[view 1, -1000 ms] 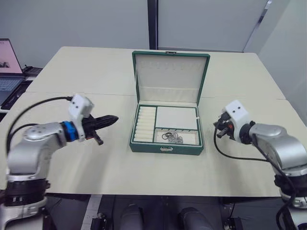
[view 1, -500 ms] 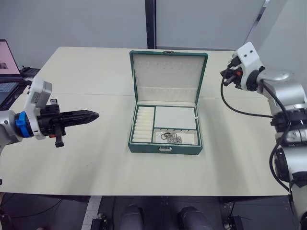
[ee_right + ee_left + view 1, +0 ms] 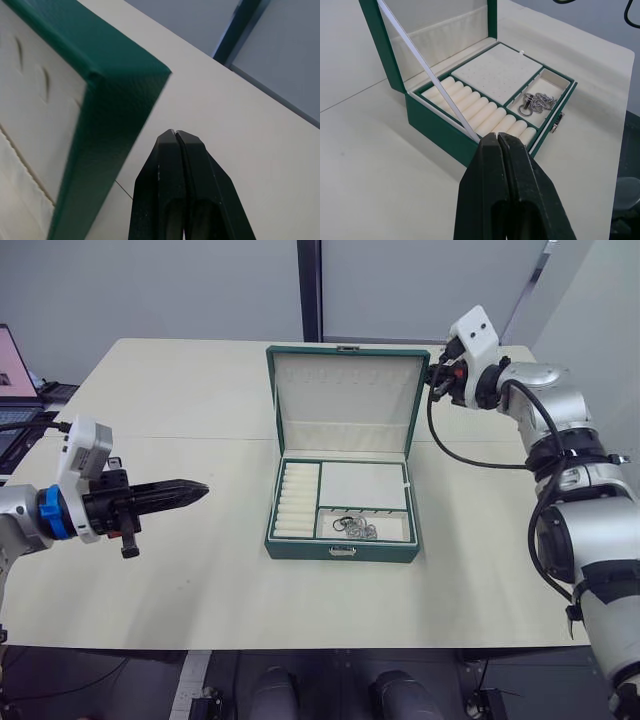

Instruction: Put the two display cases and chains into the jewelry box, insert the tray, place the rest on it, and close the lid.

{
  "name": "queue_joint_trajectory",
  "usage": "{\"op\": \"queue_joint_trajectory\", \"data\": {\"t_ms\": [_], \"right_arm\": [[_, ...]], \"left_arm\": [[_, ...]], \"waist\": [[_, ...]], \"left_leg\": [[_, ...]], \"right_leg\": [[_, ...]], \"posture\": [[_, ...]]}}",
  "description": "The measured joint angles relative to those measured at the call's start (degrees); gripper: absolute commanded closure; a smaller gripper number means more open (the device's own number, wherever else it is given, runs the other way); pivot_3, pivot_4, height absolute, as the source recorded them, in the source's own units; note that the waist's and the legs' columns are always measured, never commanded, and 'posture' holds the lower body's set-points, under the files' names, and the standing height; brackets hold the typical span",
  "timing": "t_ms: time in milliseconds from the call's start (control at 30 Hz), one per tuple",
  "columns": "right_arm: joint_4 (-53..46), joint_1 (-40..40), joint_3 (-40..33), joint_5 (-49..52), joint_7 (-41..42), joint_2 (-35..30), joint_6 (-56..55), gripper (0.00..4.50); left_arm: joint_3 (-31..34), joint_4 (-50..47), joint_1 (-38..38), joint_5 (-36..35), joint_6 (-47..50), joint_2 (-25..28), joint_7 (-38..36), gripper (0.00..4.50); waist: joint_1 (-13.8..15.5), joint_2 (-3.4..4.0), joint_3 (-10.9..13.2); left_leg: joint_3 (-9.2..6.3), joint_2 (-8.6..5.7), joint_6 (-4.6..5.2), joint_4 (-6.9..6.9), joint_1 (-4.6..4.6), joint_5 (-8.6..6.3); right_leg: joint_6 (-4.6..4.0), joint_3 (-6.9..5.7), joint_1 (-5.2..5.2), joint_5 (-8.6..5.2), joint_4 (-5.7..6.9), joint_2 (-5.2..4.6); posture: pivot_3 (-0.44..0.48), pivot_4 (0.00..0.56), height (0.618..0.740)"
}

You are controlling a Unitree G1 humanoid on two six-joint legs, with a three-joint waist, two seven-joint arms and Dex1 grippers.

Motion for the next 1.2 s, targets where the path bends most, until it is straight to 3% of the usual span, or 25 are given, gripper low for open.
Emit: {"op": "queue_joint_trajectory", "data": {"t_ms": [200, 567, 800, 1000, 1200], "right_arm": [[-9.97, 3.05, -1.50, 3.10, 5.54, -1.45, 5.33, 4.48], [-58.06, 25.57, -4.95, 15.95, 9.26, -11.13, 33.13, 4.48], [-78.61, 39.33, -11.36, 24.23, 3.73, -13.77, 47.01, 4.48], [-89.40, 56.07, -20.12, 28.25, -0.11, -17.14, 52.44, 4.48], [-94.73, 65.68, -25.93, 31.72, -2.11, -17.27, 53.31, 4.48]], "left_arm": [[0.04, -0.01, 0.64, -0.08, -0.18, -0.02, -0.13, 4.50], [-0.15, 1.67, 0.50, 0.02, -1.21, 0.98, -2.22, 4.50], [-0.48, 2.55, 0.26, 0.20, -2.49, 1.11, -2.85, 4.50], [-0.28, 2.47, 3.62, 0.65, -3.51, 1.09, -2.97, 4.50], [-0.23, 2.08, 6.92, 1.80, -5.06, 0.82, -1.96, 4.50]], "waist": [[0.04, 0.05, 0.03], [0.69, 0.05, 0.03], [0.82, 0.02, 0.01], [1.48, 0.02, 0.01], [1.43, 0.00, -0.01]], "left_leg": [[0.00, 0.02, 0.00, -0.02, 0.00, 0.00], [-0.04, 0.00, 0.10, -0.04, -0.04, -0.06], [-0.06, -0.01, 0.20, -0.04, -0.07, -0.12], [-0.04, -0.03, 0.20, -0.04, -0.04, -0.13], [-0.05, -0.04, 0.21, -0.05, -0.04, -0.13]], "right_leg": [[0.00, 0.00, -0.01, 0.00, 0.02, 0.01], [0.01, -0.02, 0.03, 0.00, -0.02, 0.01], [0.01, -0.01, 0.02, 0.00, -0.07, 0.02], [0.01, 0.03, 0.03, -0.01, -0.08, 0.01], [0.01, 0.04, 0.04, -0.01, -0.08, 0.04]], "posture": [[0.000, 0.150, 0.740], [0.000, 0.150, 0.740], [0.000, 0.150, 0.740], [0.000, 0.150, 0.740], [0.000, 0.150, 0.740]]}}
